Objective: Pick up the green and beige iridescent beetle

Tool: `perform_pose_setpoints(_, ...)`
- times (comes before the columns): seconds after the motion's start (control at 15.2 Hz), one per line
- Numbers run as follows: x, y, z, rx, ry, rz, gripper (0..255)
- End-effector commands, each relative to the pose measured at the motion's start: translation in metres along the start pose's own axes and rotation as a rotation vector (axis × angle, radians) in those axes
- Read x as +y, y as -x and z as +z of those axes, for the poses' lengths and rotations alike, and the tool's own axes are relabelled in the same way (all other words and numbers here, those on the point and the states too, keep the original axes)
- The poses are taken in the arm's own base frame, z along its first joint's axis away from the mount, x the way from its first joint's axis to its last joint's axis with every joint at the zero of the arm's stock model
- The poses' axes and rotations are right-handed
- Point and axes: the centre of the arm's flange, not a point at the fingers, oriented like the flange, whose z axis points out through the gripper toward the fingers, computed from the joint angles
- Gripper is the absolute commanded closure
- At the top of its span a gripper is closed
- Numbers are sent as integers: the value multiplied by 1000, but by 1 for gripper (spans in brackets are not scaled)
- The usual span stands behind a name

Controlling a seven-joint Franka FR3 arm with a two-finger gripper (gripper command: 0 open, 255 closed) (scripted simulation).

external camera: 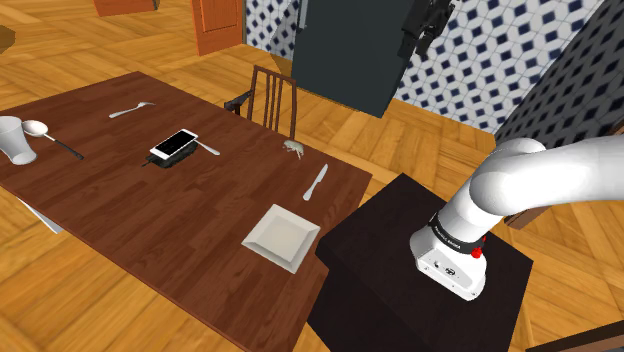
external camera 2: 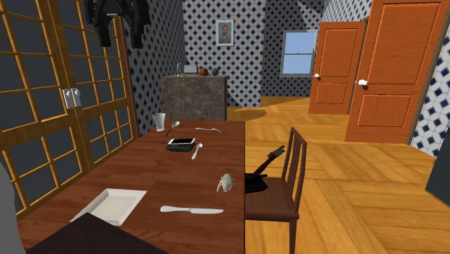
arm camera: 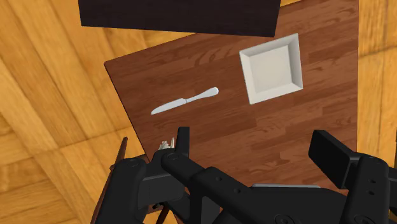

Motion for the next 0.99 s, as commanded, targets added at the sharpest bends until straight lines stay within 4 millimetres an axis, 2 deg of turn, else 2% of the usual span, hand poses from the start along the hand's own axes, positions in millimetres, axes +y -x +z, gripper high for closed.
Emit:
perform_pose_setpoints(0.0,0,0,0,0,0,0,0)
perform_pose_setpoints(0.92,45,-114,143,-31,-20,-29,0)
